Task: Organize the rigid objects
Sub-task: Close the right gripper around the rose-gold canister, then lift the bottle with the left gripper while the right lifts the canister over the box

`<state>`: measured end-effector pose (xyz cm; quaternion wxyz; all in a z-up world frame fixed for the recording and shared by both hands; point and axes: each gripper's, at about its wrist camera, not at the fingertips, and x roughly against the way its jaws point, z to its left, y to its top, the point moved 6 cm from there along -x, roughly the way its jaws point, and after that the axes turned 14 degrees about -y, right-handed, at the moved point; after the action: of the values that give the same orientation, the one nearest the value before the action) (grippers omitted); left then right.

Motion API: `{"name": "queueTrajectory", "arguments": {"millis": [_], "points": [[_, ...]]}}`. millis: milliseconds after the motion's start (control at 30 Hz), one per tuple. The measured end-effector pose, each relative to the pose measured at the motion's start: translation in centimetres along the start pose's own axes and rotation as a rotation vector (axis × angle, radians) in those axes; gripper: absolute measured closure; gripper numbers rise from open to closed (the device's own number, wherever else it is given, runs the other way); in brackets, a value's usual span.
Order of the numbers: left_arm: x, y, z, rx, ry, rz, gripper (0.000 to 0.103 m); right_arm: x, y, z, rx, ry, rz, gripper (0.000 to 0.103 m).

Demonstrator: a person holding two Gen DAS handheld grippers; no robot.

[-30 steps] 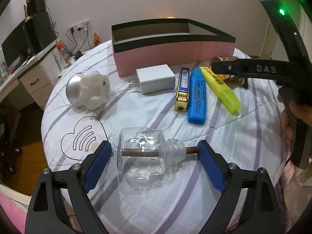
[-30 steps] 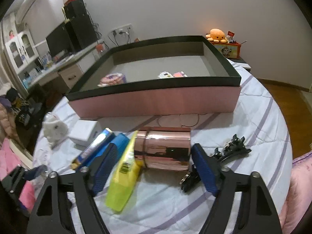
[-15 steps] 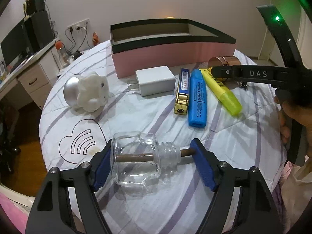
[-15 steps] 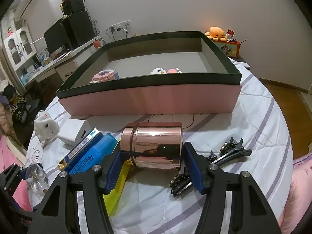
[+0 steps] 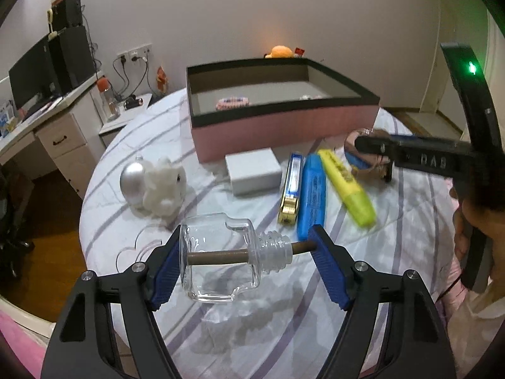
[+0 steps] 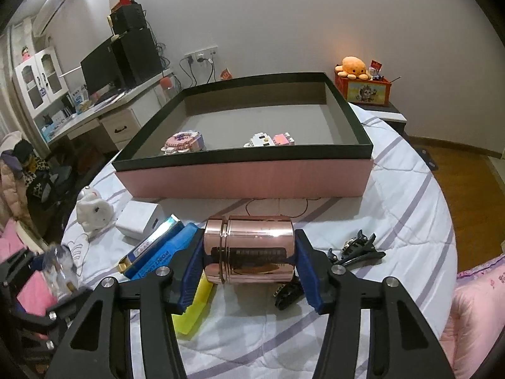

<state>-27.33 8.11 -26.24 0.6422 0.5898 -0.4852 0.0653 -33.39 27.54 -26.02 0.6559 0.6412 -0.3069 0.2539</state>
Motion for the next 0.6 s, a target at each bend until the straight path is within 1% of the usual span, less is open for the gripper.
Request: {"name": "queueTrajectory", "arguments": {"millis": [67,233,600], "points": [[-0.1,0.3,-0.1,0.003,0.002,-0.002,0.026,0.1,0.0,0.0,-0.003,0.002,-0.003,0.048],[-0.6,0.4,-0.4,0.013,0.001,0.003,0.026,-0.5,-0.9,-0.1,-0.003,0.010,0.024,0.048],[-0.8,1.0,-0.2,0.030,0.022,0.001,0.026,0.3,-1.6,0.2,0.025,0.005,0.012,0.048]]}}
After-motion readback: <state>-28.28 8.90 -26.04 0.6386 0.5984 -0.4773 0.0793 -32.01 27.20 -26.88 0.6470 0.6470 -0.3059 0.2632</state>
